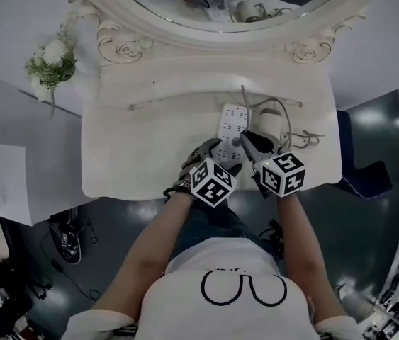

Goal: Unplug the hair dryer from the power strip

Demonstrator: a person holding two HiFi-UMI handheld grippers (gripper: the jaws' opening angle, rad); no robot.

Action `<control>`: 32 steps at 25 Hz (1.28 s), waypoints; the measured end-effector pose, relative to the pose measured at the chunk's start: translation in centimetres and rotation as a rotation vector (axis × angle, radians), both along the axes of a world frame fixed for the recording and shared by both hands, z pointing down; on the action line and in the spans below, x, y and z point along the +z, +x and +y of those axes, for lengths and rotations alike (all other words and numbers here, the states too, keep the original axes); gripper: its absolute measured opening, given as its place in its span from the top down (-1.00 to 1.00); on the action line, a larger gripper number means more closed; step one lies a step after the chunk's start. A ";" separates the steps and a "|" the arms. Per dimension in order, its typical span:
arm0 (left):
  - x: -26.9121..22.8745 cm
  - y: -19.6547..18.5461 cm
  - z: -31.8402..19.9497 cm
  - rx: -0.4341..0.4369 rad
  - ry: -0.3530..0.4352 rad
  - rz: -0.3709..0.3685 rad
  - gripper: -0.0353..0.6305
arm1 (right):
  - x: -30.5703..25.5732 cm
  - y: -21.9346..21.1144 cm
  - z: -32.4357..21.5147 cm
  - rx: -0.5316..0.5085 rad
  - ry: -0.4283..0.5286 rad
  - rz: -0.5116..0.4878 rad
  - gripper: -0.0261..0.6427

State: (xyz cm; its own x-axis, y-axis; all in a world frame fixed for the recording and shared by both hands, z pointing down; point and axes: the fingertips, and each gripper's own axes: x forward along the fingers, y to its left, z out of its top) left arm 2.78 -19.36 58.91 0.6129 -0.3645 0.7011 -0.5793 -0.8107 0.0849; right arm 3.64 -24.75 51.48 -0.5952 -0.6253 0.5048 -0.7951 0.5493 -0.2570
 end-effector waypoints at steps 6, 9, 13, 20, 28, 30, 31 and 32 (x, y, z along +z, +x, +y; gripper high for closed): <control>0.0 -0.2 -0.1 -0.009 -0.003 0.006 -0.27 | -0.1 0.7 1.8 0.005 -0.010 0.051 0.85; 0.0 0.0 0.1 0.008 -0.006 -0.001 -0.27 | -0.3 -0.4 1.4 -0.018 0.015 0.095 0.85; 0.0 0.0 -0.1 -0.003 -0.007 0.002 -0.27 | -0.1 -0.8 -0.3 -0.018 0.036 0.130 0.85; 0.1 -0.1 -0.2 -0.006 -0.005 0.003 -0.27 | -0.3 0.5 1.9 0.013 0.005 0.123 0.85; 0.1 0.0 -0.1 0.002 -0.013 0.000 -0.27 | -0.3 -0.5 -0.2 0.007 0.023 0.128 0.85; 0.1 0.0 -0.1 -0.002 -0.016 0.001 -0.27 | -0.3 0.7 0.3 0.041 0.004 0.106 0.85; 0.0 -0.1 -0.1 -0.002 -0.015 0.003 -0.27 | -0.4 1.2 0.8 0.050 -0.004 0.098 0.85; 0.0 -0.1 -0.1 -0.001 -0.014 0.004 -0.27 | -0.4 1.4 1.3 0.049 -0.007 0.096 0.85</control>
State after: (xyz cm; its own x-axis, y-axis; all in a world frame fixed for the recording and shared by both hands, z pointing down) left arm 2.72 -19.49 58.94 0.6153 -0.3549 0.7039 -0.5795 -0.8090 0.0986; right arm 5.04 -23.48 51.04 -0.5126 -0.6488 0.5624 -0.8422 0.5075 -0.1822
